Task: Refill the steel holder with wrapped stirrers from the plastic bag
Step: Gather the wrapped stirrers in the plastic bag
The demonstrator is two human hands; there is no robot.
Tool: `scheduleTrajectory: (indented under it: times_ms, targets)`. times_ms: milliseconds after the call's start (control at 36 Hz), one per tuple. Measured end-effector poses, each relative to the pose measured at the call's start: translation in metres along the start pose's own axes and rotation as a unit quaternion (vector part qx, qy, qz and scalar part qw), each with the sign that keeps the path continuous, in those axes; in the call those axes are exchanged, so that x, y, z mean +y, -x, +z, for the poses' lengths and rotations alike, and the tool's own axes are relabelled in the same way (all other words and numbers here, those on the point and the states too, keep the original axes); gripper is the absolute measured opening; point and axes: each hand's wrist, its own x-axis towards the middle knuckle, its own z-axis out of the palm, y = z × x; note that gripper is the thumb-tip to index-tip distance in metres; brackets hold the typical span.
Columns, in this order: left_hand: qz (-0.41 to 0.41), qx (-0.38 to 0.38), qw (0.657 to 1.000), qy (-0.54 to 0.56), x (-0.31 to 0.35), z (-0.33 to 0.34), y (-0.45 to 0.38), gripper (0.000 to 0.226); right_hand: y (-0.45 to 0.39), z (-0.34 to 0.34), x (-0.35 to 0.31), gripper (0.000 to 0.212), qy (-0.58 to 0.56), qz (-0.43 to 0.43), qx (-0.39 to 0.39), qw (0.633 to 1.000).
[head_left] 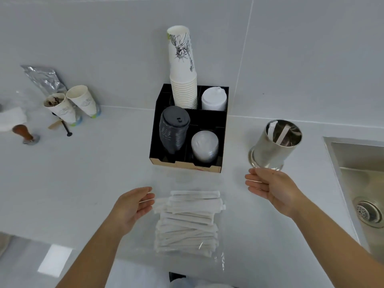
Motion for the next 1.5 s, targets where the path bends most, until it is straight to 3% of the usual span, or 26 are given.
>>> scheduleTrajectory:
  times_ms: [306, 444, 694, 806, 917, 1056, 1250, 1500]
  targets:
    - [-0.012, 0.100, 0.994, -0.051, -0.030, -0.046, -0.015, 0.012, -0.010, 0.033, 0.054, 0.019, 0.040, 0.089, 0.032, 0.995]
    - [0.022, 0.155, 0.979, -0.130, -0.033, -0.053, -0.028, 0.018, -0.012, 0.045, 0.071, 0.015, 0.084, 0.098, 0.056, 0.990]
    - [0.027, 0.124, 0.968, -0.215, -0.040, -0.052, -0.048, 0.026, -0.006, 0.072, 0.101, 0.011, 0.180, 0.092, 0.104, 0.974]
    - [0.056, 0.127, 0.941, -0.310, -0.044, -0.046, -0.054, 0.037, -0.005, 0.085, 0.116, 0.026, 0.212, 0.081, 0.119, 0.967]
    - [0.114, 0.131, 0.916, -0.362, -0.047, -0.042, -0.057, 0.039, 0.000, 0.097, 0.126, 0.024, 0.246, 0.050, 0.120, 0.960]
    - [0.169, 0.121, 0.912, -0.353, -0.050, -0.040, -0.056, 0.034, 0.002, 0.105, 0.138, 0.024, 0.301, -0.031, 0.132, 0.944]
    - [0.206, 0.125, 0.921, -0.306, -0.059, -0.037, -0.050, 0.036, 0.010, 0.083, 0.143, 0.022, 0.265, -0.094, 0.144, 0.949]
    - [0.207, 0.087, 0.949, -0.221, -0.081, 0.006, -0.023, 0.030, 0.028, 0.029, 0.134, 0.020, 0.231, -0.111, 0.155, 0.954]
